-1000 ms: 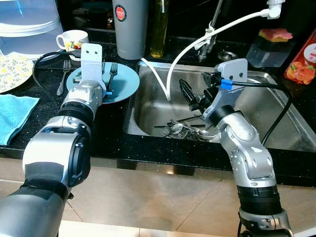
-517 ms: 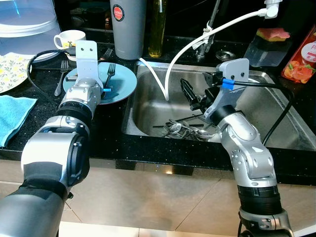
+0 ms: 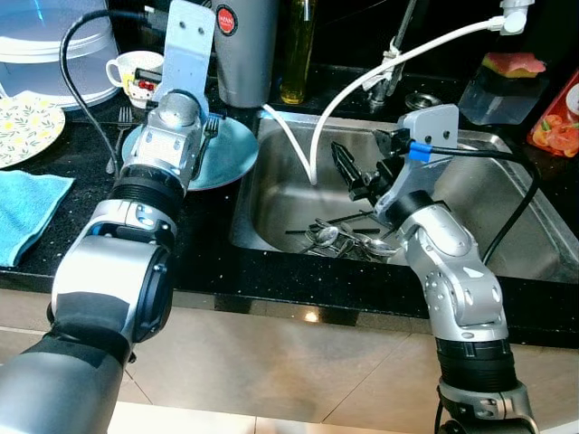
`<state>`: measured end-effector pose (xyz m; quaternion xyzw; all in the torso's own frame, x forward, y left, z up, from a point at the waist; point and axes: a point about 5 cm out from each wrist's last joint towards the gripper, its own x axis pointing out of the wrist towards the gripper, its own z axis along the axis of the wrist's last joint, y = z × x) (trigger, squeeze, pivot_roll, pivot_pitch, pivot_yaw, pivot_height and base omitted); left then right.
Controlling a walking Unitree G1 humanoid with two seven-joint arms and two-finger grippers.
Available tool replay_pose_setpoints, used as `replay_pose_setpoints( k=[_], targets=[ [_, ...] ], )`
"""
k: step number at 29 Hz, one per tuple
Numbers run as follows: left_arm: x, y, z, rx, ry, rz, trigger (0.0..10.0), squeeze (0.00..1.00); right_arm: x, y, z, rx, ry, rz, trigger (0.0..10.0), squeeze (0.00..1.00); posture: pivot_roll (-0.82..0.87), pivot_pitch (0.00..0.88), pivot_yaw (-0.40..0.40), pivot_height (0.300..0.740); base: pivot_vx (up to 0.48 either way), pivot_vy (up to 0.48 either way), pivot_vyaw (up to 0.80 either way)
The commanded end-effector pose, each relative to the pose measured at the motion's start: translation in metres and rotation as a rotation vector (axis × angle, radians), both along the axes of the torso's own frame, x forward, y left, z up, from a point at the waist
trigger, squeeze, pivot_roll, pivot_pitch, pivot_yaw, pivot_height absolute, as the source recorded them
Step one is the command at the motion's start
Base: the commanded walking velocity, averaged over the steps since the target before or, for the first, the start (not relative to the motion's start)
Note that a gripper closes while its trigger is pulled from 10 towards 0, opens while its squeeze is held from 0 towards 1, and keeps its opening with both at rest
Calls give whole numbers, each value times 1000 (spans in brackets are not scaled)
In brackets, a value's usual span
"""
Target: Kitchen organization
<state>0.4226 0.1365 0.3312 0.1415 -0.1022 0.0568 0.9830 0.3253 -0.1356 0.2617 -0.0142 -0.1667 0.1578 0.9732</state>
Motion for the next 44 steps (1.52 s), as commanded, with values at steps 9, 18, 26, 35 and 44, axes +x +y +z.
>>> replay_pose_setpoints(
  k=[9,18,26,35,44],
  targets=[
    [-19,-28,-5,102,-121,-63,10000,0,1,-1,2,5,-6,6,10000,0,209,31,-49,740,0,0,0],
    [-35,-26,-27,51,-78,26,10000,0,1,-1,0,6,-1,4,10000,0,215,41,-46,740,0,0,0],
    [-36,-8,-82,-116,269,115,10000,0,1,0,-1,7,5,8,10000,0,219,45,-47,740,0,0,0],
    [-30,-3,-68,-88,228,73,10000,1000,1,0,-1,7,3,6,10000,0,217,41,-48,740,0,0,0],
    [-35,-9,-47,-44,131,36,10000,0,-1,-2,-1,6,5,6,10000,0,207,42,-53,740,0,0,0]
  ],
)
